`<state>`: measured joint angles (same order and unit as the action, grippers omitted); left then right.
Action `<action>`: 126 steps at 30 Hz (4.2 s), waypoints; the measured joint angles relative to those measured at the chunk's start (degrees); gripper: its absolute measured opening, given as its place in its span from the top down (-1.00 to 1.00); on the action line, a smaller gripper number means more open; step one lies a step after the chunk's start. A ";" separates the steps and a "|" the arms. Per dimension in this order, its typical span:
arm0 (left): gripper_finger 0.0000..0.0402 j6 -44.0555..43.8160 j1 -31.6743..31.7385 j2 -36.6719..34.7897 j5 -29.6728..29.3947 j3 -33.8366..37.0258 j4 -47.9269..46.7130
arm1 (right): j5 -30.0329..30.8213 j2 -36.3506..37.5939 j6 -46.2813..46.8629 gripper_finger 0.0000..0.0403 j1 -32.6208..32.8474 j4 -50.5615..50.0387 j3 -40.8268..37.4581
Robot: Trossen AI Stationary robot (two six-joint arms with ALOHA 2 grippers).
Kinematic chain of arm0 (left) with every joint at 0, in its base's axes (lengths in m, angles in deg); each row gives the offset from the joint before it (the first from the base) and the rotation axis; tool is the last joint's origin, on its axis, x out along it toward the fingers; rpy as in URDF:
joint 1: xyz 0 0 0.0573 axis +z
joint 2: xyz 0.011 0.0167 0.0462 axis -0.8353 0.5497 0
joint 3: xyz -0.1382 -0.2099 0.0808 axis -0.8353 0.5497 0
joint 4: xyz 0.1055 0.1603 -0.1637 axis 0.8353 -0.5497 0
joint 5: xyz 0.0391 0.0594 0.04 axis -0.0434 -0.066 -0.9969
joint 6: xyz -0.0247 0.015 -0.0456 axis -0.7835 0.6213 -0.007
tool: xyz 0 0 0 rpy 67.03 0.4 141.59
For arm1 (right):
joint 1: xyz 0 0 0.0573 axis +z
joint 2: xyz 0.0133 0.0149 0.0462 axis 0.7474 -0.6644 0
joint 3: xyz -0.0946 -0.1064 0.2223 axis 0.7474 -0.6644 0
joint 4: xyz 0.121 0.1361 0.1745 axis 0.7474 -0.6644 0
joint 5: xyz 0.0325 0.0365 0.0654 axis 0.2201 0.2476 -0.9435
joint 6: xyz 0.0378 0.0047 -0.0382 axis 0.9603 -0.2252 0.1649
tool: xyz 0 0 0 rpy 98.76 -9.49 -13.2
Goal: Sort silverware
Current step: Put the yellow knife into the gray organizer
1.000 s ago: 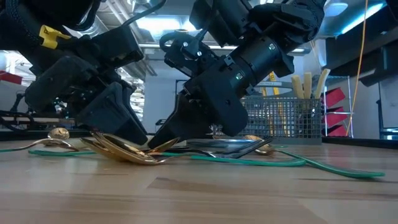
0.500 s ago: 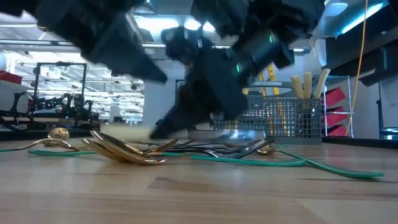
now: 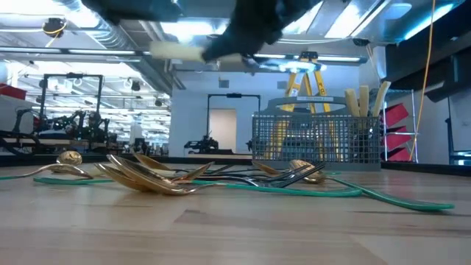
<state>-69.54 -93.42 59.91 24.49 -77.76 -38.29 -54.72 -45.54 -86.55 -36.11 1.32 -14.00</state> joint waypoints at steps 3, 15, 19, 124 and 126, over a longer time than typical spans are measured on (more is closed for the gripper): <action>0.66 -0.08 -1.24 0.11 -4.63 0.02 -1.77 | 0.05 2.09 0.00 0.91 0.00 -2.47 -0.08; 0.88 -6.45 -1.19 0.49 -4.61 0.02 -11.59 | 8.52 3.44 4.70 0.91 0.09 -13.33 0.02; 0.99 -6.62 -0.60 0.63 -4.19 0.04 -14.37 | 10.86 4.06 4.70 0.91 0.11 -12.19 0.02; 1.00 7.03 11.71 6.40 -0.62 0.11 4.03 | 5.04 -0.85 17.56 0.92 -5.53 43.14 -17.26; 1.00 7.05 11.66 6.40 -0.62 0.11 3.45 | 5.15 -1.30 16.87 0.91 -5.49 42.42 -16.61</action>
<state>-62.49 -81.75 66.32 23.87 -77.65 -34.84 -49.56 -46.85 -69.68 -41.60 43.74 -30.61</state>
